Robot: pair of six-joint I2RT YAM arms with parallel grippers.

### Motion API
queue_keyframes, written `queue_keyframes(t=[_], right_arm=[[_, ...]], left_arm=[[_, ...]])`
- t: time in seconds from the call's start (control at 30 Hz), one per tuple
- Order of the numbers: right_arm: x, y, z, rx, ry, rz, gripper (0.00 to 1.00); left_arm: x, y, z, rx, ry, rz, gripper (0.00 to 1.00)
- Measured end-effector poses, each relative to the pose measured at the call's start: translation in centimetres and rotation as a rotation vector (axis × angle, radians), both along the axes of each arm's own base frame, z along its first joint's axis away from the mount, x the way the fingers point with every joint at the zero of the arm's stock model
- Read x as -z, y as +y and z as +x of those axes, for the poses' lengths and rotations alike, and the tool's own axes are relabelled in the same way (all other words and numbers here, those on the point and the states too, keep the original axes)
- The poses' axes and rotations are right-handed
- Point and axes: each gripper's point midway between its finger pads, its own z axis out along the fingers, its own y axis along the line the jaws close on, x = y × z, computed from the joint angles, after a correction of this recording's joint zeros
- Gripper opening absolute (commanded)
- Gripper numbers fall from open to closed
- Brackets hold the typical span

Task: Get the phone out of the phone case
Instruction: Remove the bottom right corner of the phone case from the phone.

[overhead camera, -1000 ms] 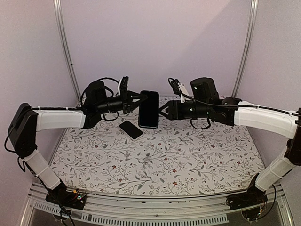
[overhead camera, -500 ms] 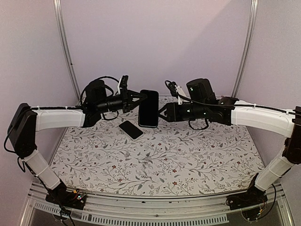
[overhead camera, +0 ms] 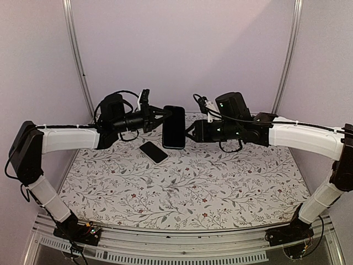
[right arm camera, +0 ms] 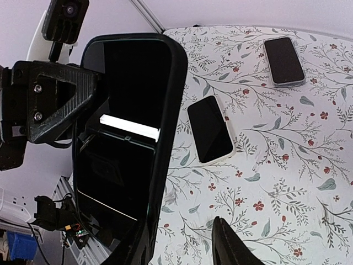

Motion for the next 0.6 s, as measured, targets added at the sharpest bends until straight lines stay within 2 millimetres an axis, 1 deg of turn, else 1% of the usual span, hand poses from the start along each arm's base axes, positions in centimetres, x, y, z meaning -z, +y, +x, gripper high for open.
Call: queue_keyframes(t=[0.13, 0.37, 0.6], right_arm=[[0.2, 0.1, 0.2, 0.008, 0.010, -0.011, 0.35], [1.0, -0.2, 1.3, 0.070, 0.011, -0.065, 0.33], [1.3, 0.1, 1.1, 0.064, 0.008, -0.071, 0.33]], left_arm=[[0.0, 0.1, 0.1, -0.007, 0.002, -0.001, 0.00], [0.5, 0.3, 0.7, -0.047, 0.001, 0.019, 0.00], [0.7, 0.4, 0.7, -0.054, 0.003, 0.016, 0.00]])
